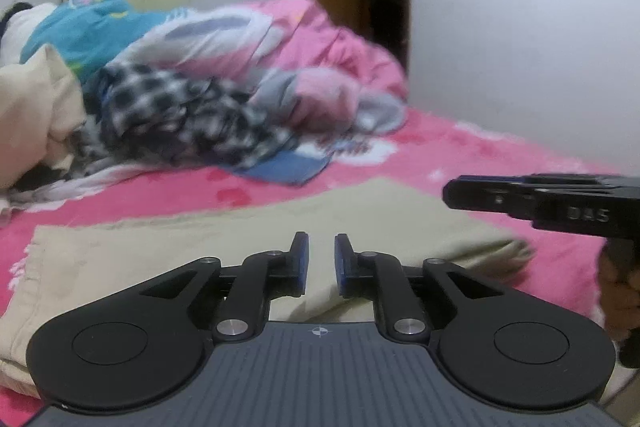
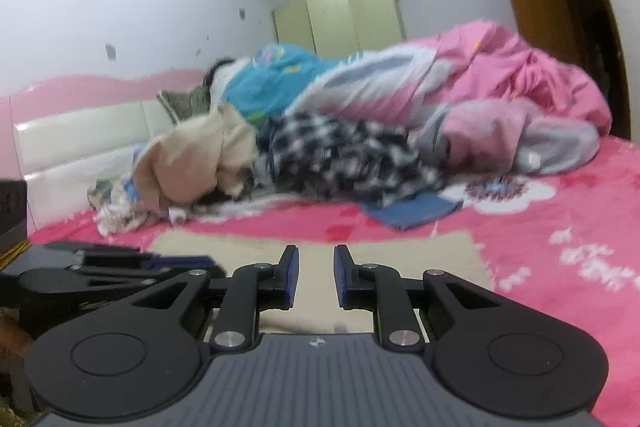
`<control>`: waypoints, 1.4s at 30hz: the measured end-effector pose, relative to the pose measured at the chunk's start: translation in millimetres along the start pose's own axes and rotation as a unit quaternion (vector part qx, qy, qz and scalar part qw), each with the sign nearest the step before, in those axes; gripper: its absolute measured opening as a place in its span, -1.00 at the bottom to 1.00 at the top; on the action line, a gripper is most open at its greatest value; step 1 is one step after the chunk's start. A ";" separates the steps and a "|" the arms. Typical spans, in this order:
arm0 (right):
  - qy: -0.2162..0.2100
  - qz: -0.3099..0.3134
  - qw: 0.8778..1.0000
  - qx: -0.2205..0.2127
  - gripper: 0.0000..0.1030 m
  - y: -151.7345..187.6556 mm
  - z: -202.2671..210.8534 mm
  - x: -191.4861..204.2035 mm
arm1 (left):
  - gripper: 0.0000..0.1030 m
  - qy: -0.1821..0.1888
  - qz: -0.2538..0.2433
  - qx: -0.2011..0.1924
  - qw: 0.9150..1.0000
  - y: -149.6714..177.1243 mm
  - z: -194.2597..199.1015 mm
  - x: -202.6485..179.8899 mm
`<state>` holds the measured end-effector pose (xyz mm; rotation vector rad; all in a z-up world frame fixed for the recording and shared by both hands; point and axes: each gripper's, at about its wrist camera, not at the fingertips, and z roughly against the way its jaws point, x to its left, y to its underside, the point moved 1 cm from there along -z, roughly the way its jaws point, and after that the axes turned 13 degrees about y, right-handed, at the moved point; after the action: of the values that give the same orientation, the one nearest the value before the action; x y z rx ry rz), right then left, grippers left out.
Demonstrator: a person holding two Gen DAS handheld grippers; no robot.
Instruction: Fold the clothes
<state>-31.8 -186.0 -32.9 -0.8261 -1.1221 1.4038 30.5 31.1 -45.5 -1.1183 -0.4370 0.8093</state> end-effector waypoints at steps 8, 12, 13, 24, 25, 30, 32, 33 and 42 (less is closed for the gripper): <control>0.006 0.041 0.998 0.041 -0.62 45.6 -17.7 -2.5 | -0.69 -0.004 0.016 0.018 1.000 38.0 0.0 4.0; 0.017 0.023 0.999 0.023 -0.61 18.4 -9.5 -7.6 | -0.65 -0.006 0.021 0.014 1.000 37.3 1.3 5.2; 0.024 0.018 0.999 0.015 -0.61 14.9 -7.4 -11.6 | -0.65 -0.007 0.021 0.013 1.000 38.2 2.0 4.7; 0.078 -0.014 0.996 0.038 -0.54 3.2 -29.7 -48.5 | -0.62 -0.009 0.036 0.001 0.999 41.7 2.7 6.1; 0.088 -0.009 0.995 0.048 -0.54 2.2 -37.6 -52.9 | -0.62 -0.009 0.036 -0.001 0.999 42.3 3.0 5.9; 0.120 0.002 0.986 0.119 -0.54 14.9 -76.1 -77.7 | -0.62 -0.008 0.045 -0.007 0.999 43.4 3.8 7.5; 0.126 -0.008 0.984 0.126 -0.54 -2.3 -75.4 -80.7 | -0.62 -0.006 0.046 -0.008 0.999 43.5 4.4 8.3; 0.128 -0.013 0.984 0.121 -0.54 -11.4 -74.3 -81.7 | -0.62 -0.006 0.047 -0.009 0.999 44.1 4.5 8.4; 0.075 0.007 0.984 0.164 -0.57 -18.0 -139.8 -85.4 | -0.61 -0.008 0.054 -0.019 0.998 46.9 5.4 8.0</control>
<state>117.7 -245.9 -68.0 -0.6886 -0.7446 1.4639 15.5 50.0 -86.8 -1.1784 -0.4095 0.9079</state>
